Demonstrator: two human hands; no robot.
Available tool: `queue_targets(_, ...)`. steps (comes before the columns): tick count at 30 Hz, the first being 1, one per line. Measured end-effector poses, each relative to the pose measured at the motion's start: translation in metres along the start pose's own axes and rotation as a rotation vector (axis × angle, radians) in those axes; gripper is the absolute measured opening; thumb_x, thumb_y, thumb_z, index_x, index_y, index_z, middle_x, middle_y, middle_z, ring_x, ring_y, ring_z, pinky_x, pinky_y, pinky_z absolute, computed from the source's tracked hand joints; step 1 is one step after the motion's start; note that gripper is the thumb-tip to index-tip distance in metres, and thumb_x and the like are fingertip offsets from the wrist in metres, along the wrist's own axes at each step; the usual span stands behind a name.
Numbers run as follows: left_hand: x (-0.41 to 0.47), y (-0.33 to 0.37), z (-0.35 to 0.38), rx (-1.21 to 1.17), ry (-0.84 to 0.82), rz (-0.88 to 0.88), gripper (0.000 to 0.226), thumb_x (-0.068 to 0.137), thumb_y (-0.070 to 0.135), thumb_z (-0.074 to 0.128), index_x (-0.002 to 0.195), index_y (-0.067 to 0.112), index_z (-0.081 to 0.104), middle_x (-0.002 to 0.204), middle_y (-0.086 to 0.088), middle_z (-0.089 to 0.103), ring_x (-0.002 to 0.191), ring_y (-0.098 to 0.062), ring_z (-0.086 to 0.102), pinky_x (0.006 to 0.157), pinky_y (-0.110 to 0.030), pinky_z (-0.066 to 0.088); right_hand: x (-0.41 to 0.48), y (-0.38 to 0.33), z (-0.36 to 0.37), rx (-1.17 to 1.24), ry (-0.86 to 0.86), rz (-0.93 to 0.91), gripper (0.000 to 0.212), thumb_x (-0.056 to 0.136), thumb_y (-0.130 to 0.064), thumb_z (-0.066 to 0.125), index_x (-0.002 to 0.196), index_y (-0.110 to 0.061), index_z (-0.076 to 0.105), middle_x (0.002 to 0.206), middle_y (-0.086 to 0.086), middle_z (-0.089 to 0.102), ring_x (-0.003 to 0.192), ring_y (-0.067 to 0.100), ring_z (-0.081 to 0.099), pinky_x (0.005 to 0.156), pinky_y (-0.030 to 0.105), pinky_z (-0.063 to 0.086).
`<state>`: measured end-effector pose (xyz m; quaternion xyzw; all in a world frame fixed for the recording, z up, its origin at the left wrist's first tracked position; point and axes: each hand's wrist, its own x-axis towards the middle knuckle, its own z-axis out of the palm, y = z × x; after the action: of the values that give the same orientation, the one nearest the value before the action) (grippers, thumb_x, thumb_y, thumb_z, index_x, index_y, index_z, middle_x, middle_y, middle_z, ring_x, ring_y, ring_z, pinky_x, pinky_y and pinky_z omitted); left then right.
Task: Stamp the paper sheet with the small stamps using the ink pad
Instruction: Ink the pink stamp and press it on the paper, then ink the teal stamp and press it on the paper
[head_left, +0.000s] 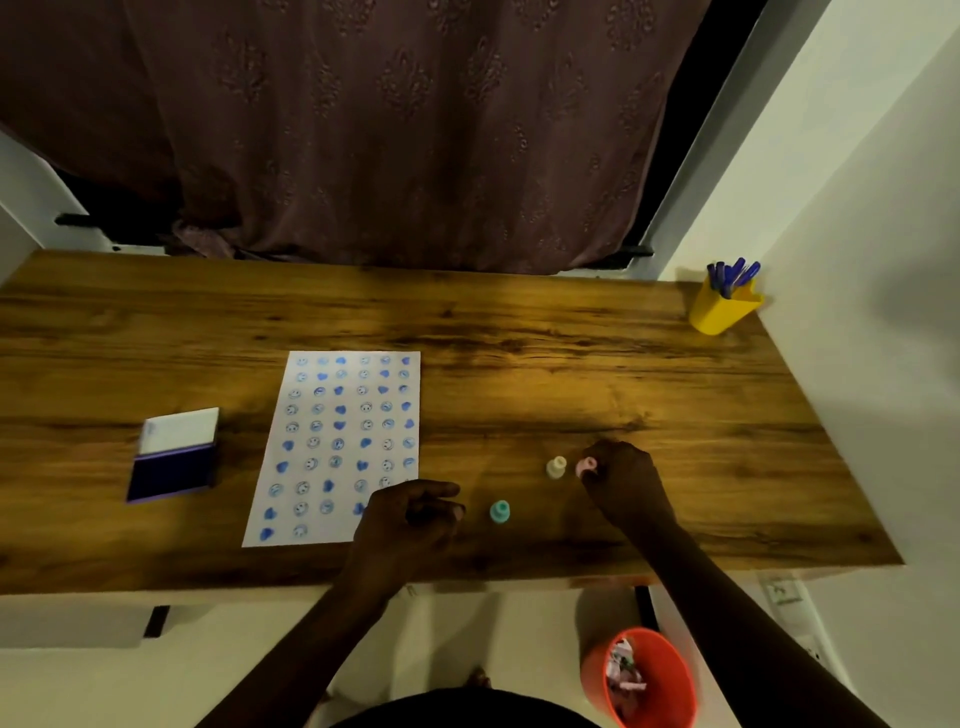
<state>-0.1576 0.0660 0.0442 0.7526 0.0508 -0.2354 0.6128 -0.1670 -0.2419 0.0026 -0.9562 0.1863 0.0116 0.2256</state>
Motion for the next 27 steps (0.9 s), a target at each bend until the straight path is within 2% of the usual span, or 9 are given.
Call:
queue_targets(3, 0.002, -0.001, 0.001, -0.005, 0.020, -0.002, 0.027, 0.081, 0.009, 0.085, 0.089, 0.035, 0.079, 0.092, -0.001, 0.083, 0.092, -0.024, 0.079, 0.088, -0.058, 0.062, -0.003, -0.002, -0.003, 0.002, -0.003, 0.004, 0.024, 0.095, -0.025, 0.061, 0.111, -0.010, 0.073, 0.102, 0.015, 0.075, 0.096, 0.033, 0.072, 0.089, 0.037, 0.055)
queue_targets(7, 0.006, 0.000, 0.001, 0.009, 0.018, -0.001, 0.024, 0.081, 0.014, 0.086, 0.100, 0.028, 0.079, 0.096, -0.002, 0.083, 0.088, -0.023, 0.080, 0.086, -0.054, 0.064, -0.017, -0.011, -0.016, 0.032, 0.091, 0.028, 0.047, 0.089, -0.031, 0.073, 0.131, -0.011, 0.064, 0.119, 0.014, 0.068, 0.108, 0.032, 0.067, 0.093, 0.042, 0.056)
queue_targets(10, 0.008, 0.000, -0.003, -0.027, 0.024, -0.012, 0.023, 0.082, 0.010, 0.085, 0.100, 0.023, 0.079, 0.091, -0.006, 0.083, 0.081, -0.032, 0.080, 0.086, -0.057, 0.063, -0.033, -0.027, -0.015, 0.022, 0.161, -0.087, 0.037, 0.088, -0.027, 0.073, 0.121, -0.011, 0.068, 0.115, 0.012, 0.069, 0.105, 0.032, 0.067, 0.090, 0.043, 0.057)
queue_targets(12, 0.008, -0.001, -0.004, -0.050, 0.010, -0.015, 0.024, 0.083, 0.006, 0.083, 0.102, 0.019, 0.079, 0.094, -0.012, 0.082, 0.084, -0.039, 0.079, 0.086, -0.059, 0.063, -0.045, -0.044, -0.009, 0.040, 0.099, -0.175, 0.029, 0.090, -0.029, 0.070, 0.114, -0.013, 0.070, 0.108, 0.009, 0.071, 0.099, 0.028, 0.070, 0.088, 0.038, 0.057)
queue_targets(15, 0.009, -0.003, -0.005, -0.032, 0.010, -0.002, 0.023, 0.083, 0.007, 0.083, 0.101, 0.020, 0.079, 0.092, -0.010, 0.083, 0.083, -0.033, 0.080, 0.083, -0.053, 0.065, -0.058, -0.068, 0.007, 0.087, -0.009, -0.262, 0.038, 0.089, -0.039, 0.073, 0.117, -0.013, 0.071, 0.103, 0.006, 0.073, 0.091, 0.022, 0.071, 0.077, 0.031, 0.056)
queue_targets(19, 0.007, -0.010, -0.007, -0.023, -0.004, 0.020, 0.024, 0.083, 0.009, 0.083, 0.102, 0.023, 0.080, 0.090, -0.004, 0.084, 0.086, -0.026, 0.081, 0.076, -0.040, 0.067, -0.058, -0.084, 0.027, -0.035, -0.124, -0.260, 0.046, 0.091, -0.049, 0.066, 0.126, -0.019, 0.064, 0.113, 0.003, 0.073, 0.100, 0.022, 0.071, 0.081, 0.032, 0.058)
queue_targets(22, 0.005, -0.015, -0.012, -0.025, -0.021, 0.036, 0.024, 0.082, 0.013, 0.084, 0.101, 0.026, 0.080, 0.090, -0.002, 0.084, 0.086, -0.022, 0.081, 0.082, -0.043, 0.066, -0.052, -0.087, 0.035, -0.073, -0.160, -0.226, 0.037, 0.092, -0.043, 0.065, 0.122, -0.021, 0.066, 0.119, 0.002, 0.072, 0.108, 0.023, 0.070, 0.088, 0.034, 0.058)
queue_targets(25, 0.003, -0.020, -0.023, -0.071, -0.046, 0.040, 0.027, 0.077, 0.024, 0.083, 0.103, 0.028, 0.080, 0.090, -0.004, 0.084, 0.086, -0.023, 0.081, 0.090, -0.051, 0.063, -0.049, -0.093, 0.037, -0.003, -0.155, -0.189, 0.023, 0.091, -0.038, 0.067, 0.106, -0.021, 0.072, 0.106, 0.001, 0.077, 0.097, 0.021, 0.072, 0.081, 0.034, 0.059)
queue_targets(27, 0.003, -0.022, -0.030, -0.061, -0.039, 0.058, 0.031, 0.075, 0.036, 0.082, 0.105, 0.036, 0.079, 0.092, 0.002, 0.084, 0.089, -0.018, 0.080, 0.090, -0.049, 0.063, -0.048, -0.101, 0.036, 0.144, -0.142, -0.149, 0.018, 0.090, -0.037, 0.071, 0.095, -0.020, 0.075, 0.095, -0.002, 0.077, 0.085, 0.015, 0.072, 0.075, 0.033, 0.059)
